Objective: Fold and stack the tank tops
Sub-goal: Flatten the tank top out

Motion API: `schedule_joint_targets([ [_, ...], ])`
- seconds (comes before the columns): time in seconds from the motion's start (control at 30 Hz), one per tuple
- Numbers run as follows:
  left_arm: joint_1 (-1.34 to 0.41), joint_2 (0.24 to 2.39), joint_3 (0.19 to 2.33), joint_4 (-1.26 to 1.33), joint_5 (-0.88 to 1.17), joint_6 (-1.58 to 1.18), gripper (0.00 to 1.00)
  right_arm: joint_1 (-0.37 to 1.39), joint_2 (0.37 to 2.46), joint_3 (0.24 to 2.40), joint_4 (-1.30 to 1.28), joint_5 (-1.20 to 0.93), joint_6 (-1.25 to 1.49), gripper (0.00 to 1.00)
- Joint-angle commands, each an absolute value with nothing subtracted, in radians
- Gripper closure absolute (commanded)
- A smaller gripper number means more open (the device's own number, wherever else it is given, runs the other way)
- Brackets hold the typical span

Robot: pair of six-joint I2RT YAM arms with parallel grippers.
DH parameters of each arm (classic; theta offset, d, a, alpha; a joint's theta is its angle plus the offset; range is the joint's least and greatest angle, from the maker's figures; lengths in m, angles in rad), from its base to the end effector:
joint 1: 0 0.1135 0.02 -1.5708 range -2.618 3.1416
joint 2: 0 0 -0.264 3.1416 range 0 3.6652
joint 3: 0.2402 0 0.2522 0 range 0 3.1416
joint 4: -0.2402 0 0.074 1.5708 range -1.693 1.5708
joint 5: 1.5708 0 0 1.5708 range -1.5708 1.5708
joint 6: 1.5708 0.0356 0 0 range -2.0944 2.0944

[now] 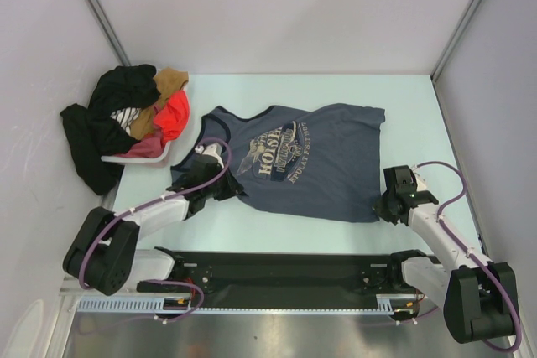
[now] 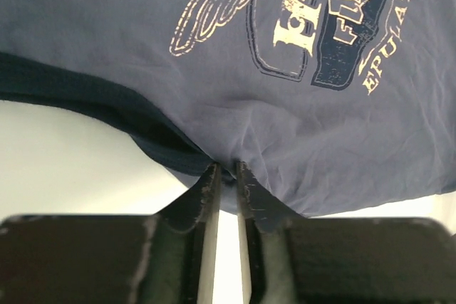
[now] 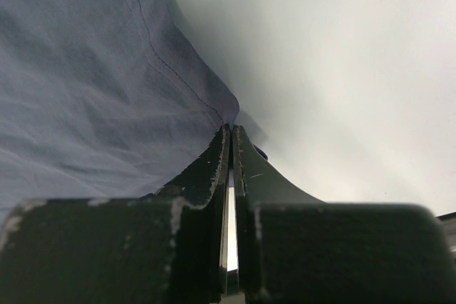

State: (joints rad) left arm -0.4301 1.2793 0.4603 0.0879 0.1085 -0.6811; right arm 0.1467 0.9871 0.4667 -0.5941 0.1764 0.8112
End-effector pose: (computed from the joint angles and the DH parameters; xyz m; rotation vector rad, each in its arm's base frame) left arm 0.2135 -0.1022 0.1554 -0.2424 2.3853 -0.6749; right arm 0.1641 0.0179 0.1662 0.9180 2.4932 0.0758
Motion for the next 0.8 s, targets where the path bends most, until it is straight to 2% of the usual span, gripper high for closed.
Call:
schedule_joint_targets([
  [0.0,-0.422,1.285,0.497,0.112,0.111,-0.689,0.83,0.146,0.971,0.492,-0.588,0.186,0.804,0.98],
  [0.3,-0.422,1.360,0.524,0.170,0.130,-0.695,0.82,0.144,0.980,0.491,-0.575,0.175,0.801,0.99],
  [0.4,-0.423,1.381,0.531,0.190,0.146,-0.706,0.73,0.144,0.976,0.495,-0.590,0.172,0.801,1.00],
  [0.43,-0.423,1.375,0.525,0.198,0.155,-0.710,0.65,0.144,0.973,0.500,-0.597,0.179,0.801,1.00],
  [0.5,-0.426,1.342,0.505,0.201,0.160,-0.721,0.59,0.143,0.954,0.505,-0.612,0.184,0.802,1.00],
  [0.53,-0.433,1.327,0.500,0.196,0.158,-0.721,0.53,0.143,0.945,0.505,-0.614,0.184,0.801,1.00],
  [0.67,-0.466,1.267,0.491,0.152,0.123,-0.704,0.47,0.143,0.916,0.500,-0.614,0.187,0.804,1.00],
  [0.77,-0.503,1.279,0.509,0.137,0.100,-0.695,0.50,0.141,0.922,0.502,-0.607,0.184,0.804,1.00],
])
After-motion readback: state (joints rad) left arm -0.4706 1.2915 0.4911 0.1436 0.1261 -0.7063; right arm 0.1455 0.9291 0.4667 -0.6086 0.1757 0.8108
